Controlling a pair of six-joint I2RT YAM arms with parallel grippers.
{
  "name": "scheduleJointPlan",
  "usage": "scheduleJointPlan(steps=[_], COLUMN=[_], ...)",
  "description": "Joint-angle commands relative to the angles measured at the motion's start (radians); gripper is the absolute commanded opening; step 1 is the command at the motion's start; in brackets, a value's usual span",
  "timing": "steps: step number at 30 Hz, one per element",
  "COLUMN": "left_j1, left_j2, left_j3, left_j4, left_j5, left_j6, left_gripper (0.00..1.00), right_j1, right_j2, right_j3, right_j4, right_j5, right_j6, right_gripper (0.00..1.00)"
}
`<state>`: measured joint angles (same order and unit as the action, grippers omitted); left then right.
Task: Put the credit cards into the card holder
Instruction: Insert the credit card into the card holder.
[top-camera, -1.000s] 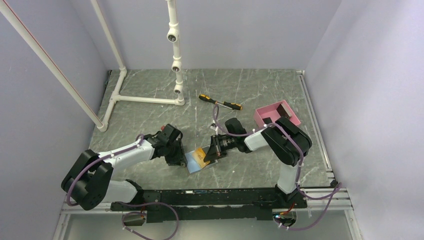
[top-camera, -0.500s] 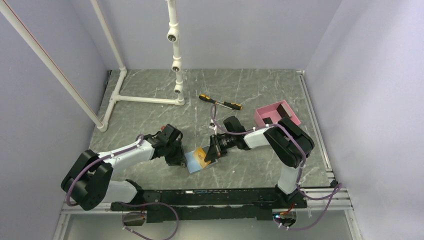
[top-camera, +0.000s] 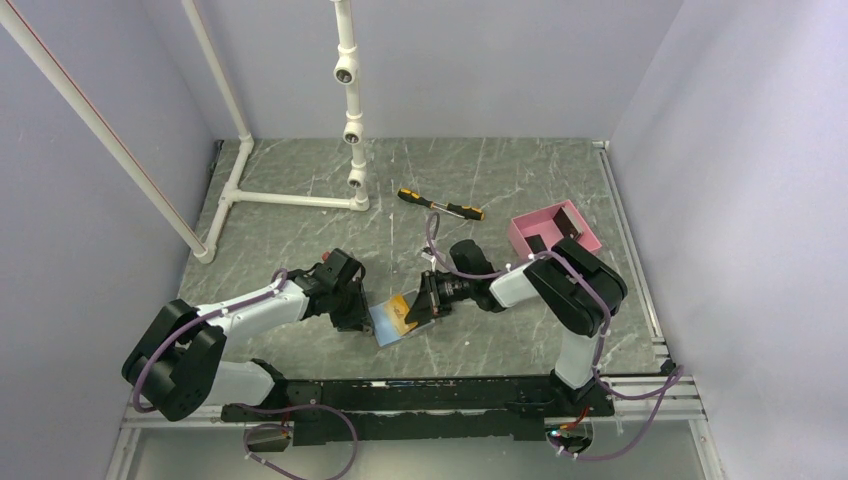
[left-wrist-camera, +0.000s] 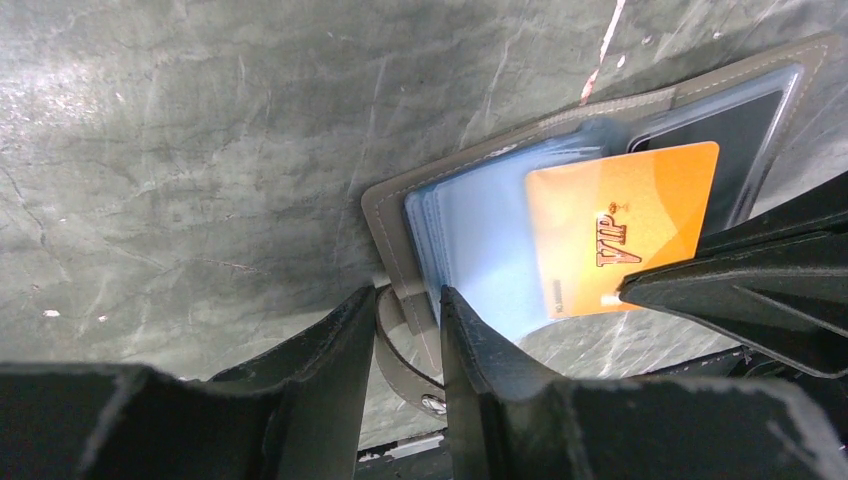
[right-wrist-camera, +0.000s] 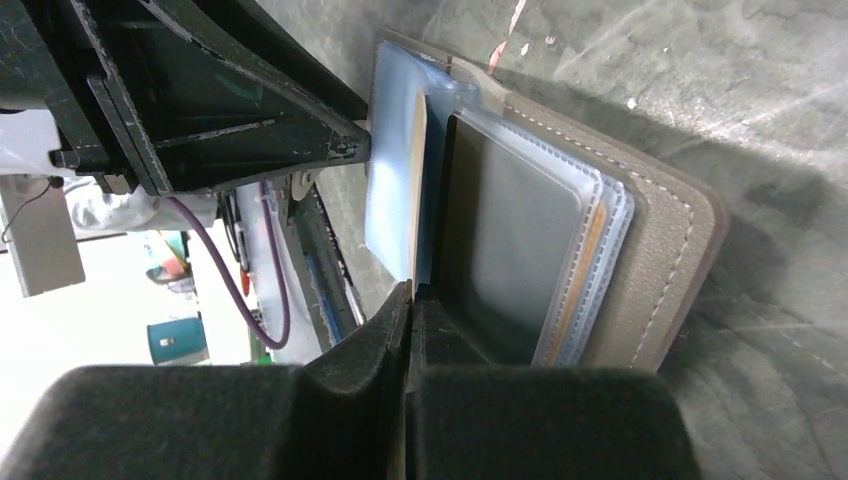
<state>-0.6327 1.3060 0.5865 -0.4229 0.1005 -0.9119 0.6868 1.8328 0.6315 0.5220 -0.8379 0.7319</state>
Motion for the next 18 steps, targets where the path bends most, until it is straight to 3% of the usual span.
scheduleJointPlan(steps=[1, 5, 7, 18], left_j1=[-0.012, -0.013, -0.012, -0.013], left_j2=[0.025, -0.001, -0.014, -0.040], left_j3=[-0.039, -0.039, -0.045, -0.060], left_j4=[-0.006, -0.025, -0.025, -0.025], left_j5=[-0.028, -0.034, -0.032, -0.028], left_j6=[-0.006, -0.005, -0.008, -0.009], left_gripper=[0.37, 0.39, 0.39, 0.38], right_j1=[0.015, 0.027, 0.029, 0.136], right_j2=[0.001, -0.065, -0.091, -0.200], right_j3=[-0.016, 0.032, 0.061, 0.190], right_j4=[0.099, -0.238, -0.366, -0.723], right_j5=[0.057, 0.191, 0.251, 0.515], right_j6=[0.035, -0.107, -0.166, -0.239], right_gripper=[0.02, 0.26, 0.31, 0.63])
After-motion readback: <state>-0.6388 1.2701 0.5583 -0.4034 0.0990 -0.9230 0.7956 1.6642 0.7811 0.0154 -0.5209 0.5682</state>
